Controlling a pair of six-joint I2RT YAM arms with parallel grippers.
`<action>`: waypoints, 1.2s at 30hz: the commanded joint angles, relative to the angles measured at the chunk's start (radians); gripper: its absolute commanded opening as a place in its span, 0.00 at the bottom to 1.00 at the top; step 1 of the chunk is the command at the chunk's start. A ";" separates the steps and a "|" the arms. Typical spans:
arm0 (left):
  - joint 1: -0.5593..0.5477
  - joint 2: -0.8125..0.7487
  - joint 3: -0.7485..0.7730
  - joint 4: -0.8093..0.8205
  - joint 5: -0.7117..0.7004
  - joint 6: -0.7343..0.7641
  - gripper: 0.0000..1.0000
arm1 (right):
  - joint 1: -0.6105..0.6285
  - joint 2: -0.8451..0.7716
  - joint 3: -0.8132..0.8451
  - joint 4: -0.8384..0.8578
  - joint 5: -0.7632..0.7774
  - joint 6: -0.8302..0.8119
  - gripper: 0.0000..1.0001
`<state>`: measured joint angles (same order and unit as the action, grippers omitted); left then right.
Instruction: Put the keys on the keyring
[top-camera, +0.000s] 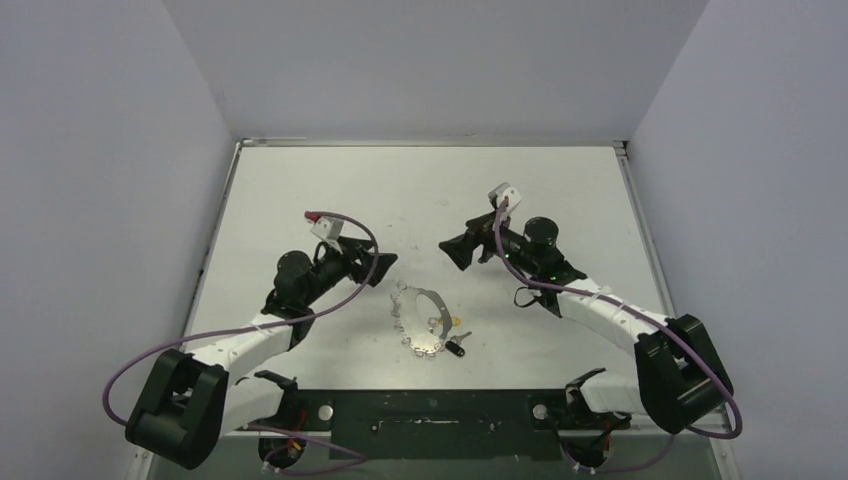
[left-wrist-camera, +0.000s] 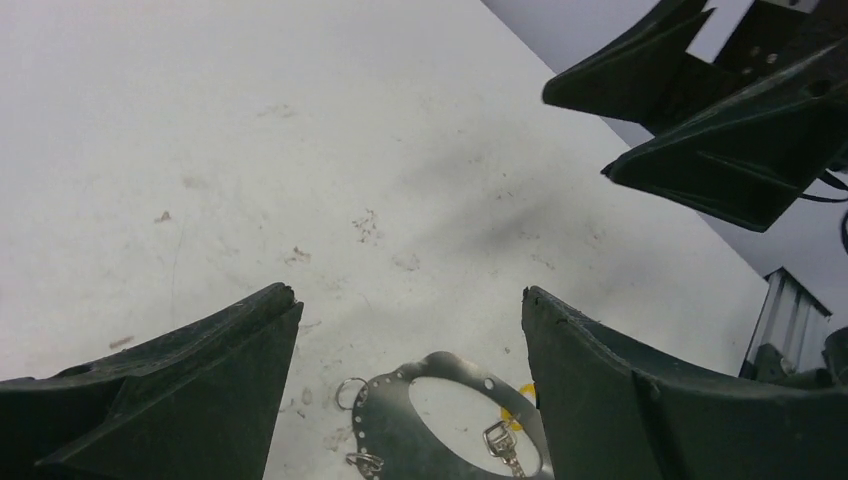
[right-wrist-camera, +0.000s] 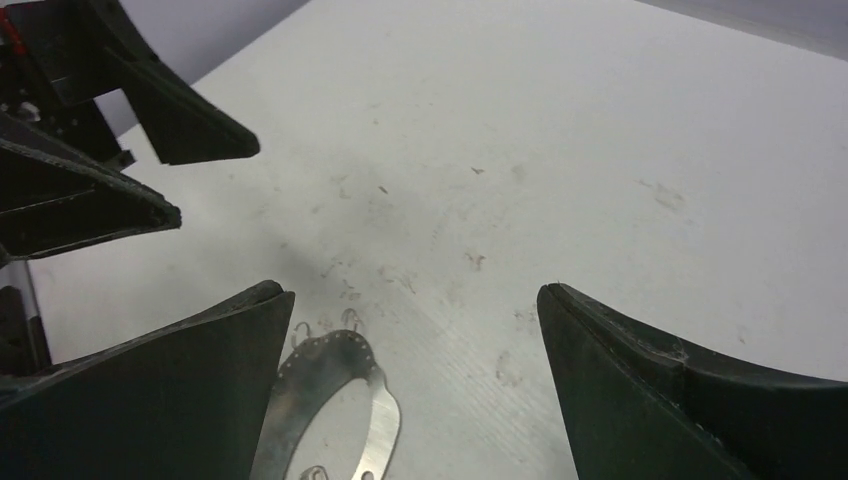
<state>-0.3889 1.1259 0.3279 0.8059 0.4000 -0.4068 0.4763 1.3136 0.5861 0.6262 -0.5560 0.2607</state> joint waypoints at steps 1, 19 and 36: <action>0.025 0.034 0.078 -0.155 -0.081 -0.212 0.81 | -0.035 -0.028 0.140 -0.410 0.202 -0.031 1.00; 0.088 0.206 0.111 -0.480 0.019 -0.412 0.68 | 0.095 0.347 0.312 -0.686 0.137 0.064 0.93; 0.113 0.032 0.012 -0.398 -0.053 -0.392 0.66 | 0.180 0.690 0.618 -0.696 -0.074 0.068 0.34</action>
<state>-0.2878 1.2079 0.3595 0.3416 0.3866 -0.8078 0.6392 1.9617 1.1488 -0.0620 -0.5644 0.3286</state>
